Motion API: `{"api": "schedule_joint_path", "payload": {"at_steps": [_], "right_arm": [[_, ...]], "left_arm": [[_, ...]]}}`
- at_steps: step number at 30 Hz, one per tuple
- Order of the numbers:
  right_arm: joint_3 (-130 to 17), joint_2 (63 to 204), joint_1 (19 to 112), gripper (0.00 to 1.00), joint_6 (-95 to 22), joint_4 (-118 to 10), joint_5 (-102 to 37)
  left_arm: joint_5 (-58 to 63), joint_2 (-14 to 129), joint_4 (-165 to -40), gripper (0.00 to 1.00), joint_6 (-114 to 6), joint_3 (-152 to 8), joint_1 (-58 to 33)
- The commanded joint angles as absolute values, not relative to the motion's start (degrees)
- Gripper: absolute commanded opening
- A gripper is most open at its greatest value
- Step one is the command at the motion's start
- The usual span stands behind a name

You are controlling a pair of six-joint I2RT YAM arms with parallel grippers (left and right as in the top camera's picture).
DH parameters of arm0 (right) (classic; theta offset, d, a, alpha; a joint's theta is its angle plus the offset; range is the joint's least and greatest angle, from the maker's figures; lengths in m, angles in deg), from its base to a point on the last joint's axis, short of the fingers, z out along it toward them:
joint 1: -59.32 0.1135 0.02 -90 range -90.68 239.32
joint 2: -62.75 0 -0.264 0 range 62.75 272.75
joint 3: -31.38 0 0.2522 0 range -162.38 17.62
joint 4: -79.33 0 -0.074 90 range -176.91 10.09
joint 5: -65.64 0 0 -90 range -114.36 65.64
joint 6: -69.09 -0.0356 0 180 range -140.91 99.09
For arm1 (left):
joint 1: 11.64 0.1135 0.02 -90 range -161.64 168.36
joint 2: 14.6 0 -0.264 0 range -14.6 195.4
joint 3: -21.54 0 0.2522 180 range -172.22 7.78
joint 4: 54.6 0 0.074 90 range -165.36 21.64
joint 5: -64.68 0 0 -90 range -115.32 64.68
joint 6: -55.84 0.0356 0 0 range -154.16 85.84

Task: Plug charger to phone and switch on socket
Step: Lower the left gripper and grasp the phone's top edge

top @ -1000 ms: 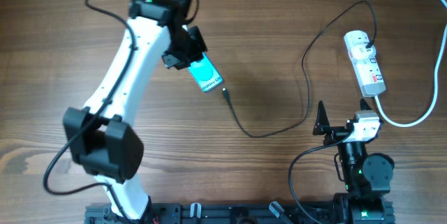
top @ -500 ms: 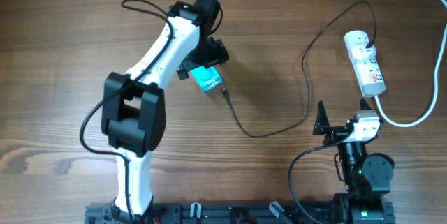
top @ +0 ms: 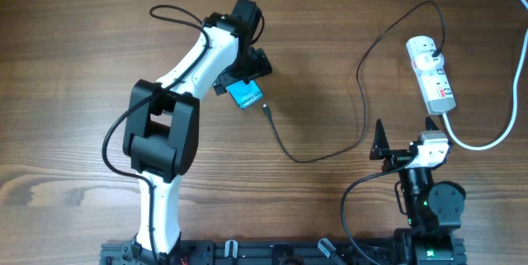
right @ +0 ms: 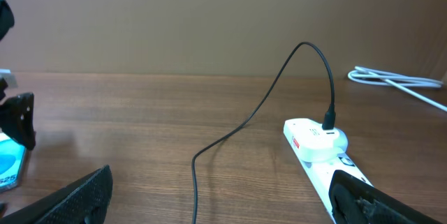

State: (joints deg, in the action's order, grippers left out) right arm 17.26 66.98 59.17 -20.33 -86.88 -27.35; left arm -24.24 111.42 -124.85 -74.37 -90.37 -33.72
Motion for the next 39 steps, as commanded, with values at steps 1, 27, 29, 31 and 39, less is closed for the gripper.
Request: {"api": "schedule_joint_path", "payload": {"at_steps": [1, 27, 29, 31, 39], "right_arm": [[17.3, 67.1, 59.5, 1.00, -19.5, -87.0, -28.2], [17.3, 67.1, 59.5, 1.00, -19.5, -87.0, -28.2], [17.3, 67.1, 59.5, 1.00, -19.5, -87.0, -28.2], [17.3, 67.1, 59.5, 1.00, -19.5, -87.0, -28.2], [17.3, 67.1, 59.5, 1.00, -19.5, -87.0, -28.2]], "left_arm": [[-25.6, 112.7, -122.8, 1.00, -75.2, -86.7, -33.9], [-33.6, 112.7, -117.3, 0.80, -75.0, -83.3, -33.9], [-33.5, 112.7, -118.9, 0.65, -75.0, -83.3, -33.9], [-33.5, 112.7, -120.4, 0.62, -75.0, -83.3, -33.9], [-24.3, 112.7, -131.4, 0.64, -74.9, -83.3, -33.9]]}}
